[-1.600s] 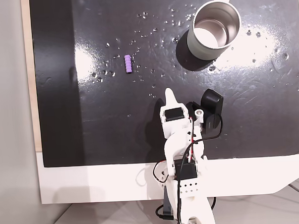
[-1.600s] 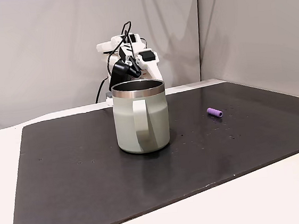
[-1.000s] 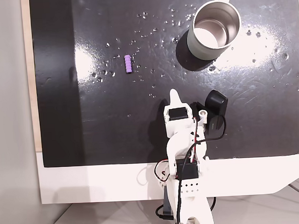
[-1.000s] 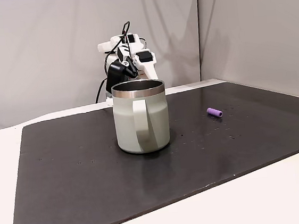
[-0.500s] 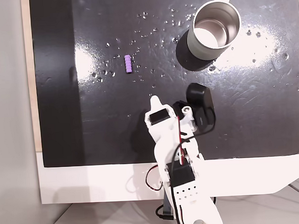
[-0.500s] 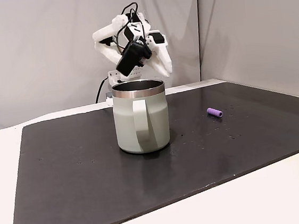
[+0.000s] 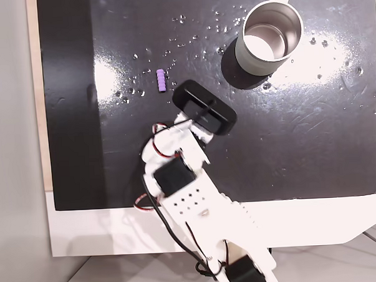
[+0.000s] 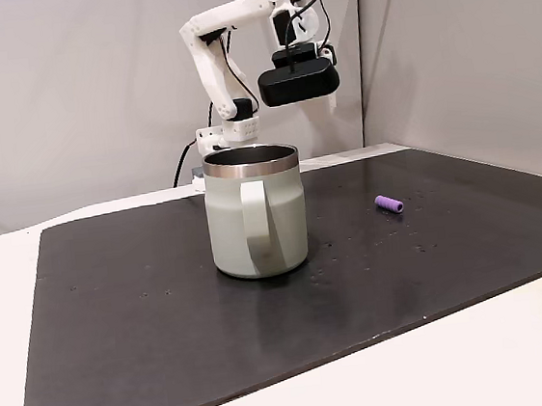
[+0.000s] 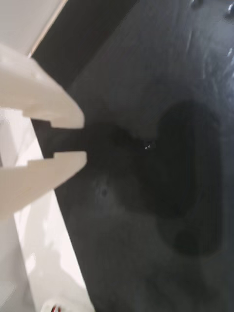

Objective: Grasp a pengrip and put it in the cup.

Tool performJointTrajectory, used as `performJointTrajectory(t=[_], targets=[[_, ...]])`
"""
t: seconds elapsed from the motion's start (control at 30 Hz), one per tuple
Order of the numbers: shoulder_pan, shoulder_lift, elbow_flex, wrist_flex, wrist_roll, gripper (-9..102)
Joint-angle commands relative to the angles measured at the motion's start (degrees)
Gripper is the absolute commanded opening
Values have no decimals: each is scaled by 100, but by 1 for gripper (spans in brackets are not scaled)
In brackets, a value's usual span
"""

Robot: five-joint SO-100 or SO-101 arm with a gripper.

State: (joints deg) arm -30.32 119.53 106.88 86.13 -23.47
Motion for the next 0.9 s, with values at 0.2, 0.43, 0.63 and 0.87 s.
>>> performJointTrajectory(t=[0.2, 0.43, 0.63, 0.87], targets=[[123, -2197, -2312, 1257, -1213, 6], [483, -3331, -3735, 1696, -1793, 12], [729, -3788, -3981, 1705, -2347, 15], [940, -4746, -4860, 1705, -2760, 18]])
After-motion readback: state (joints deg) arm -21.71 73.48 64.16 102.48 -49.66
